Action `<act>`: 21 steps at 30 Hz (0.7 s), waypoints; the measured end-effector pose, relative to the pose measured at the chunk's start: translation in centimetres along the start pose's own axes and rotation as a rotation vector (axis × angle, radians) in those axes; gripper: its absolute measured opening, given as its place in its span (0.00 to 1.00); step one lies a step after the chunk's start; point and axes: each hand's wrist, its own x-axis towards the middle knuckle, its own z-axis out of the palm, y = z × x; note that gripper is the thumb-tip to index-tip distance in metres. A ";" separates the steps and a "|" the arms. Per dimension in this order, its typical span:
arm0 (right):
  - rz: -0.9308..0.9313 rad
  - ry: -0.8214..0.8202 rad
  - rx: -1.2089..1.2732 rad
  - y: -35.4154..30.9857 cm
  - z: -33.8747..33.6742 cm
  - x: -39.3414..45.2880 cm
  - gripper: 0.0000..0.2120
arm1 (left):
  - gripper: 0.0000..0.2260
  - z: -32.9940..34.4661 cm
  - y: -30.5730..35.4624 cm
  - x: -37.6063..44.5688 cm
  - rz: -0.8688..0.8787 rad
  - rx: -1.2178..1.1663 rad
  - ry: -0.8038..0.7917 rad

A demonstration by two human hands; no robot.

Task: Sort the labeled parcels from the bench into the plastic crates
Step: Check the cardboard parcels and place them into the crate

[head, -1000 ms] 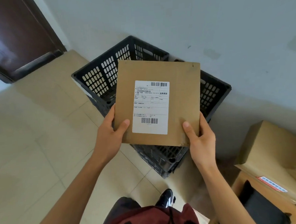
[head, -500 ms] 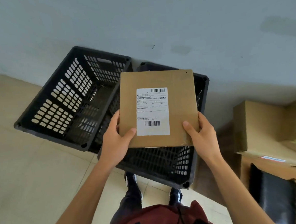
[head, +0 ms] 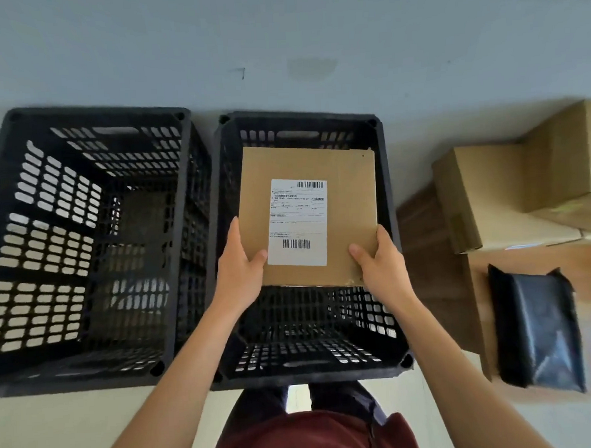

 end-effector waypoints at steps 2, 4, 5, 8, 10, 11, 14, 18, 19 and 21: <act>0.023 -0.021 0.006 0.3 0.8 1.1 0.22 | 0.34 0.6 -0.2 1.4 -0.050 -0.024 0.013; 0.033 -0.051 0.000 0.4 1.4 2.6 0.25 | 0.32 1.0 -0.6 2.8 -0.081 -0.029 0.011; 0.039 -0.061 -0.003 0.6 1.8 3.3 0.25 | 0.32 1.2 -0.8 3.6 -0.093 -0.020 0.002; 0.055 -0.076 -0.011 1.1 3.1 5.3 0.27 | 0.32 1.6 -1.8 5.6 -0.127 0.003 -0.024; 0.074 -0.088 -0.009 1.9 4.1 6.4 0.28 | 0.33 2.0 -2.5 6.7 -0.150 0.003 -0.043; 0.090 -0.092 -0.004 2.3 4.5 6.9 0.28 | 0.33 2.3 -2.8 7.2 -0.161 0.000 -0.053; 0.132 -0.074 -0.009 3.3 5.7 8.4 0.28 | 0.33 3.3 -3.5 8.5 -0.205 -0.020 -0.049; 0.148 -0.003 -0.017 4.6 7.3 10.1 0.29 | 0.33 4.7 -4.7 10.2 -0.270 -0.052 0.017; 0.150 0.016 -0.025 5.0 7.6 10.5 0.30 | 0.33 5.1 -5.1 10.4 -0.281 -0.051 0.040; 0.157 0.046 -0.044 5.6 8.2 11.5 0.29 | 0.32 5.7 -6.0 10.7 -0.321 -0.066 0.100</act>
